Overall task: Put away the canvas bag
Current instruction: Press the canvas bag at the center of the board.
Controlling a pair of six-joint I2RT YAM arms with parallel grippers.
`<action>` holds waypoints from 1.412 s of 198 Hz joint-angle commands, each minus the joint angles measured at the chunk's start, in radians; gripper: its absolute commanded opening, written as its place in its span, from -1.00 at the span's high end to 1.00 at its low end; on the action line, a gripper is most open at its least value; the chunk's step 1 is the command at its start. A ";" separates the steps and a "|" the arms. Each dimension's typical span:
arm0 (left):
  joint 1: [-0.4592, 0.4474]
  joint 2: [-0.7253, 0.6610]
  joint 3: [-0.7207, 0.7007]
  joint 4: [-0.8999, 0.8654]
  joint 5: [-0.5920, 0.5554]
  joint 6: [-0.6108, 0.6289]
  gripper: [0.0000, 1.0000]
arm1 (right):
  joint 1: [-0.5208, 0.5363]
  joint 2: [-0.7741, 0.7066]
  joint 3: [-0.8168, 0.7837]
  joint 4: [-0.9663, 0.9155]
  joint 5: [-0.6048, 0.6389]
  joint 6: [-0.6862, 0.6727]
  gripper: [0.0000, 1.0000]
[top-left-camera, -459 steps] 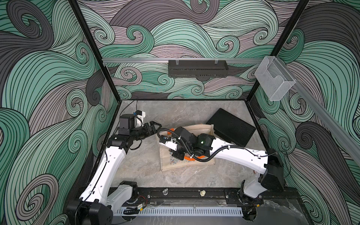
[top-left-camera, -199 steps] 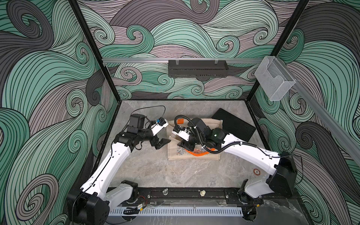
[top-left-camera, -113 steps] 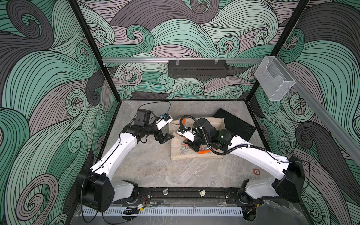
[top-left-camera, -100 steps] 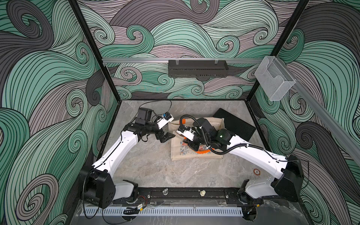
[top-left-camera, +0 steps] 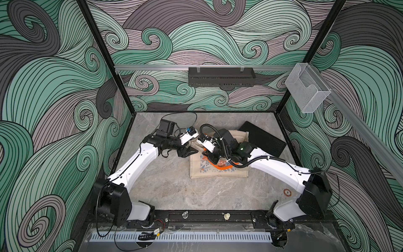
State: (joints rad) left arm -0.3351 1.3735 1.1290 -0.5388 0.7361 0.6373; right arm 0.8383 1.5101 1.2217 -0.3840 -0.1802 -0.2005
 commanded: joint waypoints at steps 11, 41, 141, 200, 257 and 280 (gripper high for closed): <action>-0.019 -0.003 0.033 0.006 -0.011 0.010 0.56 | -0.001 -0.010 0.001 0.074 -0.051 0.022 0.73; -0.027 -0.021 0.024 0.012 -0.041 0.028 1.00 | -0.005 -0.029 -0.007 0.084 -0.046 0.024 0.57; -0.025 -0.132 -0.032 -0.012 -0.083 0.115 1.00 | -0.136 -0.173 0.048 -0.141 -0.264 -0.304 -0.62; -0.025 -0.130 -0.006 -0.055 -0.052 0.133 0.96 | -0.124 0.053 0.312 -0.259 -0.381 -0.341 -0.69; -0.006 -0.156 0.008 -0.053 -0.042 0.098 0.96 | -0.114 0.189 0.412 -0.372 -0.411 -0.374 -0.66; 0.027 -0.154 0.028 -0.068 0.031 0.085 0.96 | -0.113 0.200 0.400 -0.390 -0.359 -0.388 -0.59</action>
State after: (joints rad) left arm -0.3412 1.2495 1.0916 -0.6094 0.6628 0.7441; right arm 0.7136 1.7050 1.6207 -0.6930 -0.5564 -0.5285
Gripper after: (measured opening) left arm 0.083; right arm 0.812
